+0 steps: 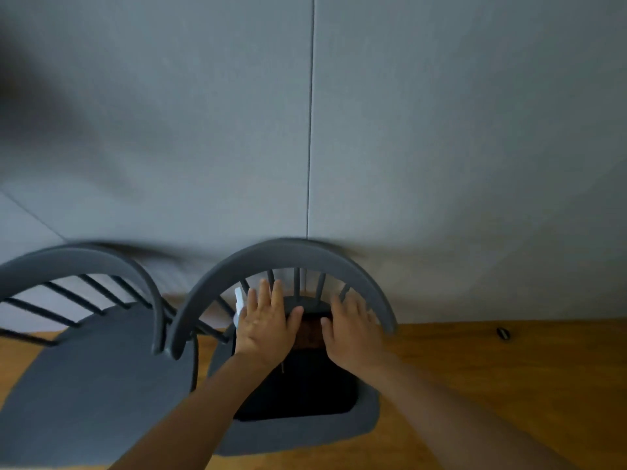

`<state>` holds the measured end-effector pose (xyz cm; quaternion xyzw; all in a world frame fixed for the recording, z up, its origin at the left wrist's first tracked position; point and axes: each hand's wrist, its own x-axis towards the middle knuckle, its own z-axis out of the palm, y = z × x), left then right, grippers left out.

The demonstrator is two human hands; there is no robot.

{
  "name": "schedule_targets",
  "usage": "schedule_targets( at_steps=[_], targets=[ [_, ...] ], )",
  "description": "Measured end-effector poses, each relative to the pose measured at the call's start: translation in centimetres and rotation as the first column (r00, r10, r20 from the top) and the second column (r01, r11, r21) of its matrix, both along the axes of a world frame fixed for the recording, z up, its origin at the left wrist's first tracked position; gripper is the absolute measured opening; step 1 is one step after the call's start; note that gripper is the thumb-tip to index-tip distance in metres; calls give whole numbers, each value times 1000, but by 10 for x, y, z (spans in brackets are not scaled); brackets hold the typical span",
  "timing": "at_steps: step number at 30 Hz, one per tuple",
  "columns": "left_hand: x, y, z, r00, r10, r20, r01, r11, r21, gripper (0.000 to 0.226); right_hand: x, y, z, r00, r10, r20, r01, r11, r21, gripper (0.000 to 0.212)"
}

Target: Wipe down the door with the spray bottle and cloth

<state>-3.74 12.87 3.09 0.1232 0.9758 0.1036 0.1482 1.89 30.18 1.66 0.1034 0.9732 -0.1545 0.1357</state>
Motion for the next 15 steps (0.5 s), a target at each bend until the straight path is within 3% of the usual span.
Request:
schedule_targets(
  at_steps=[3, 8, 15],
  targets=[
    [6, 3, 60, 998, -42, -53, 35, 992, -122, 79, 0, 7, 59, 998, -27, -49, 28, 999, 28, 66],
    [12, 19, 151, 992, -87, -95, 72, 986, -149, 79, -3, 24, 152, 995, -31, -92, 38, 996, 77, 67],
    [9, 33, 254, 995, -74, -74, 59, 981, -182, 81, 1, 47, 262, 1000, -31, -6, 32, 987, 161, 73]
  ],
)
